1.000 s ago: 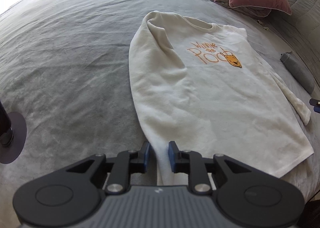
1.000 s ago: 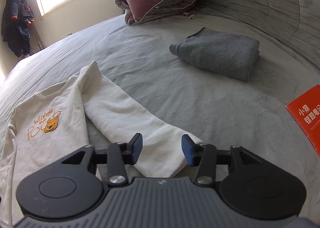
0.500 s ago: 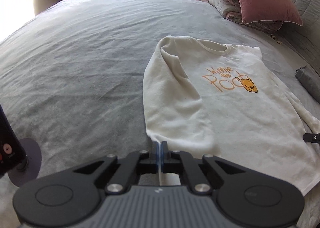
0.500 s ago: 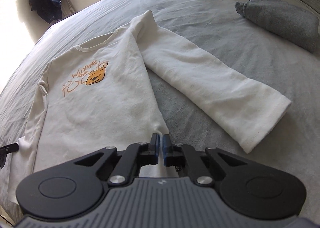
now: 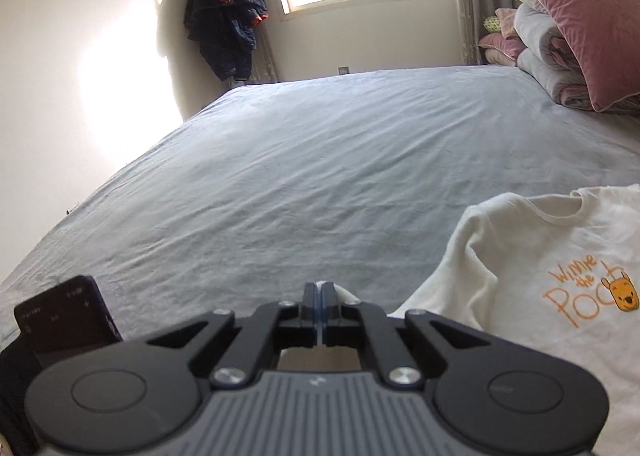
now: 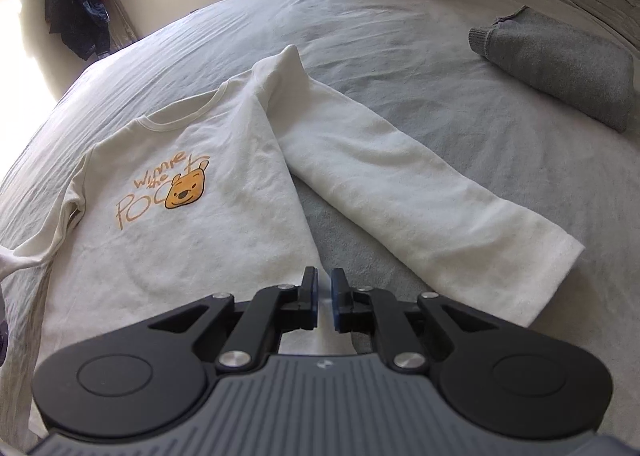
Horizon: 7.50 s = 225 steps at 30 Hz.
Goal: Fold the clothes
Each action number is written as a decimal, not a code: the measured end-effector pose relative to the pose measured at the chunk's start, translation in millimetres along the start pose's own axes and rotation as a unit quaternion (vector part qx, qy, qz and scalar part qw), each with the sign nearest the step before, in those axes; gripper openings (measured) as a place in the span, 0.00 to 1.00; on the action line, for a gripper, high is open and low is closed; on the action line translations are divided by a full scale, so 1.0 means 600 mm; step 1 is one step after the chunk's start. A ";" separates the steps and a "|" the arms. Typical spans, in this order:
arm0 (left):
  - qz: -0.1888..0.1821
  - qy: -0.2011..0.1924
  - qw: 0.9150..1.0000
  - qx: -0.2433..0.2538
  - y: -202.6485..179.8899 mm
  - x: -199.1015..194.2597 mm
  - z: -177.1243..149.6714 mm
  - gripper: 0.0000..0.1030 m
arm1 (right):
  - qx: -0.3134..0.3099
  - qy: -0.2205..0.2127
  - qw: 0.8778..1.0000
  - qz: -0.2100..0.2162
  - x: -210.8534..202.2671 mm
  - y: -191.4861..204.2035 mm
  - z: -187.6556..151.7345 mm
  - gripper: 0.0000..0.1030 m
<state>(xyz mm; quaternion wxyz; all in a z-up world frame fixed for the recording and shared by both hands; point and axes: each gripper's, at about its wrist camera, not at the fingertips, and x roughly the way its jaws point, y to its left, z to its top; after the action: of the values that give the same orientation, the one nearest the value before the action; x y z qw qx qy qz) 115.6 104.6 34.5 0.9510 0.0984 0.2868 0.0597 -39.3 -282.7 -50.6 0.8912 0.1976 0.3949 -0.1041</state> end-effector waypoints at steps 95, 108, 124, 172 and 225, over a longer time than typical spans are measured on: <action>-0.114 -0.014 0.992 0.058 -0.265 0.290 0.032 0.39 | -0.221 -0.138 0.962 -0.087 0.331 0.129 0.260 0.15; -0.195 0.019 0.980 -0.020 -0.196 0.122 0.010 0.82 | -0.189 -0.132 0.972 -0.045 0.167 0.142 0.212 0.59; -0.254 0.057 0.965 -0.006 -0.177 -0.014 -0.157 0.98 | -0.131 -0.081 0.988 -0.005 0.033 0.118 0.066 0.65; -0.272 -0.004 0.960 0.073 -0.206 -0.065 -0.264 1.00 | -0.014 -0.163 0.970 -0.180 -0.057 -0.064 0.054 0.64; -0.272 -0.004 0.959 0.073 -0.207 -0.065 -0.264 1.00 | 0.028 -0.147 0.971 -0.186 -0.035 -0.044 0.055 0.80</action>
<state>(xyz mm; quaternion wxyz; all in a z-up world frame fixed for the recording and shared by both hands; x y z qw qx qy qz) 2.2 1.4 -101.4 0.9226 0.0861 0.3027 -0.2230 -40.4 -320.2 -22.2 0.8985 0.1275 0.2863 -0.3073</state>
